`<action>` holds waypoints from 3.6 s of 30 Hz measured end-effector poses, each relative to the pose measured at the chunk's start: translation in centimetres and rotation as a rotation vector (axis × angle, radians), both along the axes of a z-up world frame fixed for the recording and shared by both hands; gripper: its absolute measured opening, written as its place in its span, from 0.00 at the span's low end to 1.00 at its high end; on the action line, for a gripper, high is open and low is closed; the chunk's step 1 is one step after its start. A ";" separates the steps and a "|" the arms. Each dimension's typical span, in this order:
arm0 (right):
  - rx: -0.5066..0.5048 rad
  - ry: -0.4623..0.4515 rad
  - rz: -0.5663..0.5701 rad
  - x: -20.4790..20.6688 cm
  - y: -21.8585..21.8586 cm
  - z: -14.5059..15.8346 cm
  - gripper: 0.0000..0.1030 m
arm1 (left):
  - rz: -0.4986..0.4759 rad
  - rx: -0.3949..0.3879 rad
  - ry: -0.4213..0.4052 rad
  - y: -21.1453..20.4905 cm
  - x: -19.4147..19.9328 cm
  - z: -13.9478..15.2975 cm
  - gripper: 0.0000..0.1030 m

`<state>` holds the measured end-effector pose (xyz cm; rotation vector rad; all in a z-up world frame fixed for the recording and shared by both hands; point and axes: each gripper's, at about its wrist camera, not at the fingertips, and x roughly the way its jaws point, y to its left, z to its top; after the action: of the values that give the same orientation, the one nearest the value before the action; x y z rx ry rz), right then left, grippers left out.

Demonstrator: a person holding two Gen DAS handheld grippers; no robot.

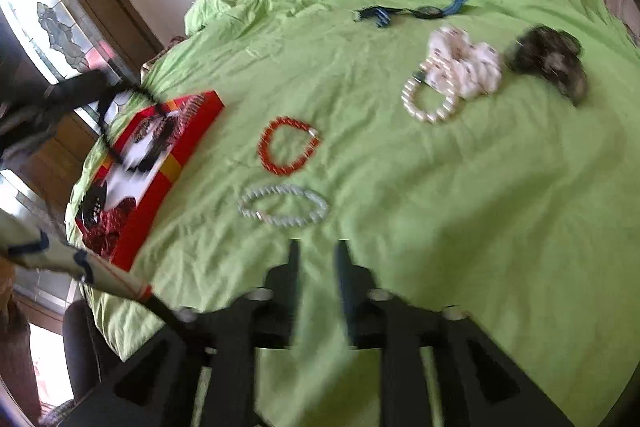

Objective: Organize jewelry
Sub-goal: 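Grasp the white bead bracelet with the right tool while the left tool carries the black hair tie, then open the left tool over the tray dropping the hair tie while the right tool drops the white bracelet, then move both tools back over the red bead bracelet and pearl bracelet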

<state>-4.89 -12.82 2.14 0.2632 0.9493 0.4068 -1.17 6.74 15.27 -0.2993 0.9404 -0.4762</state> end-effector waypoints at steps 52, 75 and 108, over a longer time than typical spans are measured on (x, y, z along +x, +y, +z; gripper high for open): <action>-0.090 -0.010 0.337 10.2 26.7 3.0 0.07 | 0.328 0.171 0.137 23.1 15.9 -8.3 0.01; -0.124 -0.090 0.173 1.0 14.7 5.6 0.53 | 0.373 0.295 -0.023 16.9 3.6 -0.2 0.44; -0.014 0.025 -0.259 -6.0 -8.4 0.0 0.53 | 0.171 0.373 0.002 -1.9 -3.7 -4.3 0.48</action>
<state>-10.85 -21.26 2.11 0.3744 0.9279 0.1589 -4.83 4.84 11.00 -0.0404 0.9761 -0.1381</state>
